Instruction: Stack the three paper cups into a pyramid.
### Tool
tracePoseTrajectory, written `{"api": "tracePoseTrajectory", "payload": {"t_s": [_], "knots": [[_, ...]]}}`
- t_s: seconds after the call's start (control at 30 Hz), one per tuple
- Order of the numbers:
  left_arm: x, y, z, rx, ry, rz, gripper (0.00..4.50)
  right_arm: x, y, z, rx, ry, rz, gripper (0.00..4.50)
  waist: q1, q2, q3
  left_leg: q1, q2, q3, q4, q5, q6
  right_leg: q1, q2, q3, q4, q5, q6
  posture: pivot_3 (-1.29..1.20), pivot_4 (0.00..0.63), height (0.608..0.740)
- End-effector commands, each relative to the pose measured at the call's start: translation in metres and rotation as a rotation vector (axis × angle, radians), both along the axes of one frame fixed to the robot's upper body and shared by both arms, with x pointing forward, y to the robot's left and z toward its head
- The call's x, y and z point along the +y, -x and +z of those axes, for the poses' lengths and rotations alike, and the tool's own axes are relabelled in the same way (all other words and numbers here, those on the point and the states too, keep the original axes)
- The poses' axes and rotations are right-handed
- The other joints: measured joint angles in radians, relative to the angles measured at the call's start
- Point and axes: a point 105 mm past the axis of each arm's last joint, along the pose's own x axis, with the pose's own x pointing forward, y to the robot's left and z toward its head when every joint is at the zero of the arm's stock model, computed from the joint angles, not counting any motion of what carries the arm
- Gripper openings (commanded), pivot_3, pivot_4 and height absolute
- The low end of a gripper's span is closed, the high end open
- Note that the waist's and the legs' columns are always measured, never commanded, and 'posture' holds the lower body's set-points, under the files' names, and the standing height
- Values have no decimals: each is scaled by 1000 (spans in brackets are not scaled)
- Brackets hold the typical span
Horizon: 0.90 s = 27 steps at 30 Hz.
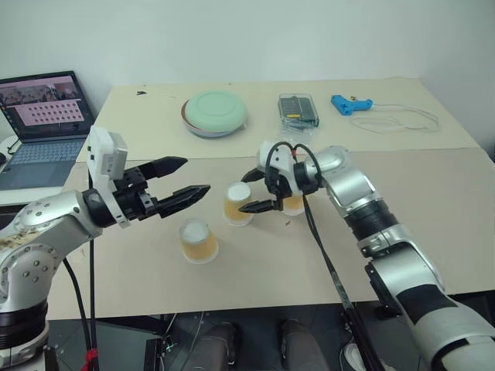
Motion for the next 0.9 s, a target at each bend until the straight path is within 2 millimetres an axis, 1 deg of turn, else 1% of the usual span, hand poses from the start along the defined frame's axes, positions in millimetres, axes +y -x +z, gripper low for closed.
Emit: {"api": "tracePoseTrajectory", "payload": {"t_s": [0.03, 0.1, 0.2, 0.23, 0.33, 0.37, 0.4, 0.47, 0.5, 0.53, 0.57, 0.6, 0.67, 0.73, 0.8, 0.9], "knots": [[-1, 1, 8, -41, 2, -15, 4500, -9, 6, 34, -80, -60, 4, 4427, 1, 0, 0, 0, 0, 0, 0, 0, 0, 0, 0, 0, 0, 0, 0, 0, 150, 739], [-2, 1, 8, -40, 2, -21, 4500, -18, 9, 48, -115, -73, -12, 4427, 3, 0, 0, 0, 0, 0, 0, 0, 0, 0, 0, 0, 0, 0, 0, 0, 150, 739], [-2, 1, 8, -39, -4, -27, 4500, -38, 17, 74, -172, -110, -65, 4427, 6, 0, 0, -1, 0, 0, 0, 0, 0, 0, 0, 0, -1, 0, 0, 0, 150, 739], [-3, 1, 8, -39, -6, -29, 4500, -42, 19, 78, -178, -117, -77, 4427, 6, 0, 0, -2, 0, 0, 0, 0, 0, 0, 0, 0, -1, 0, 0, 0, 150, 739], [-3, 1, 7, -37, -7, -30, 4500, -75, 24, 100, -204, -196, -193, 4427, 6, 0, 0, -3, 0, 0, 0, 0, 0, 0, 0, 0, -1, 0, 0, 0, 150, 739], [-3, 1, 7, -36, -6, -31, 4500, -85, 24, 104, -208, -208, -235, 4427, 7, 0, 0, -3, 0, 0, 0, 0, 0, 1, 0, 0, -1, 0, 0, 0, 150, 739], [-3, 1, 7, -36, -5, -31, 4500, -91, 24, 105, -209, -212, -260, 4427, 7, 0, 0, -3, 0, 0, 0, 0, 0, 1, -1, 0, -1, 0, 0, 0, 150, 739], [-3, 2, 7, -35, -5, -31, 4500, -127, 22, 99, -209, -214, -407, 4427, 10, 0, 0, -4, 0, 0, 0, 0, 0, 1, -1, 0, -1, 0, 0, 0, 150, 739], [-2, 2, 7, -33, -7, -30, 4500, -145, 20, 88, -197, -191, -479, 4427, 12, 0, 0, -4, 0, 0, 0, 0, 1, 1, -1, 0, -1, 0, 0, 0, 150, 739], [-2, 2, 7, -32, -8, -29, 4500, -156, 20, 81, -188, -173, -523, 4427, 13, 0, 0, -4, 0, 0, 0, -1, 1, 1, -1, 0, -1, 0, 0, 0, 150, 739], [-2, 3, 8, -32, -8, -29, 4500, -167, 20, 66, -163, -143, -564, 4427, 16, -1, 0, -4, 0, 1, 0, 0, 1, 1, -1, 1, -1, 0, 0, 0, 150, 739], [-1, 3, 8, -31, -9, -28, 4500, -174, 22, 54, -139, -122, -590, 4427, 17, -1, 0, -4, 1, 1, 0, -1, 1, 1, -1, 0, -1, 0, 0, 0, 150, 739], [0, 3, 8, -30, -13, -24, 4500, -179, 24, 34, -110, -87, -610, 4427, 15, -1, 0, -4, 1, 2, 0, -1, 1, 1, -2, 1, -1, 0, 0, 0, 150, 739], [0, 3, 9, -30, -15, -23, 4500, -175, 27, 20, -85, -67, -600, 4427, 6, 0, 0, -4, 1, 5, 0, -1, 1, 0, -2, 4, -1, 0, 0, 0, 150, 739], [1, 3, 10, -31, -15, -23, 4500, -167, 28, 13, -64, -76, -578, 4427, -1, 0, 0, -3, 3, 6, 0, -1, 1, 1, -1, 6, -1, 0, 1, 0, 150, 739], [1, 3, 10, -32, -18, -21, 4500, -156, 24, 9, -54, -103, -563, 4427, -2, 0, 0, -3, 6, 8, 0, -1, 1, 1, 1, 7, -2, -1, 1, 0, 150, 739]]}}
